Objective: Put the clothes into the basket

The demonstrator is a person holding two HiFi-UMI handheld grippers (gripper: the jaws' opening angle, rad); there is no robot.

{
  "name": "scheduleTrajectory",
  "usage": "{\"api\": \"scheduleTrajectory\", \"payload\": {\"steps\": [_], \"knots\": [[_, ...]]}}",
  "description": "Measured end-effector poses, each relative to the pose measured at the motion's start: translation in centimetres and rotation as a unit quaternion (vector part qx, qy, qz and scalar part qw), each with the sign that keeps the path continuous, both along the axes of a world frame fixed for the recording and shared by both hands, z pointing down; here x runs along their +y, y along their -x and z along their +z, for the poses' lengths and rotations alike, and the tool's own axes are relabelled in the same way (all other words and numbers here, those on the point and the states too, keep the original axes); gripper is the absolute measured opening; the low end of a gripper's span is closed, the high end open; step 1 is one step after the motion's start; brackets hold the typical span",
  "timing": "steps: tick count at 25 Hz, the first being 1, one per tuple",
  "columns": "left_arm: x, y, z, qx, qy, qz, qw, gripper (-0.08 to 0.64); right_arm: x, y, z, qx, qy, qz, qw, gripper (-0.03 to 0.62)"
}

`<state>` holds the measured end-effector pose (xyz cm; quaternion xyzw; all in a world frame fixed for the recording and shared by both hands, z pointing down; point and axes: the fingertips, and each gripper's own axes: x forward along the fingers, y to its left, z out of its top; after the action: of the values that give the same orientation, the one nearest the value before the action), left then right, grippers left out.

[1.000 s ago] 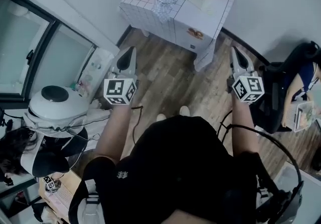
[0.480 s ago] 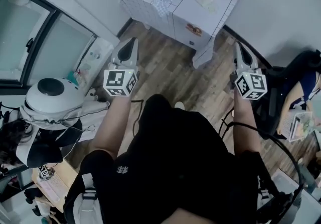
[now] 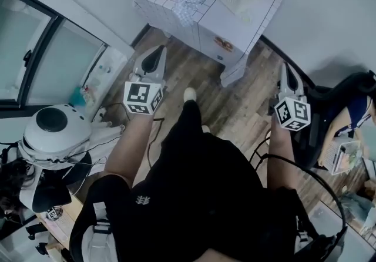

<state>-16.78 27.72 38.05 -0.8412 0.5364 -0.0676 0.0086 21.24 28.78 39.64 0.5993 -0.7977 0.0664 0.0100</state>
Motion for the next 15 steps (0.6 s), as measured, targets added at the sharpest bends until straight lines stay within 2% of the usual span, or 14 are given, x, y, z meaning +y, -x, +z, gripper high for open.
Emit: {"api": "scheduleTrajectory", "payload": {"steps": [8,11,15], "knots": [[-10.1,-0.6,0.5,0.015,0.0,0.025,0.9996,0.006,-7.3,-2.4,-1.5,0.019,-0.016,0.063,0.998,0.002],[-14.5,0.0,0.0,0.014,-0.004,0.033,0.9994,0.006,-11.2,-0.9,-1.9,0.011,-0.014,0.069,0.997,0.002],[-20.0,1.1,0.6,0.013,-0.001,0.037,0.9992,0.006,-16.3,0.5,-2.6,0.024,-0.014,0.072,0.997,0.002]]}}
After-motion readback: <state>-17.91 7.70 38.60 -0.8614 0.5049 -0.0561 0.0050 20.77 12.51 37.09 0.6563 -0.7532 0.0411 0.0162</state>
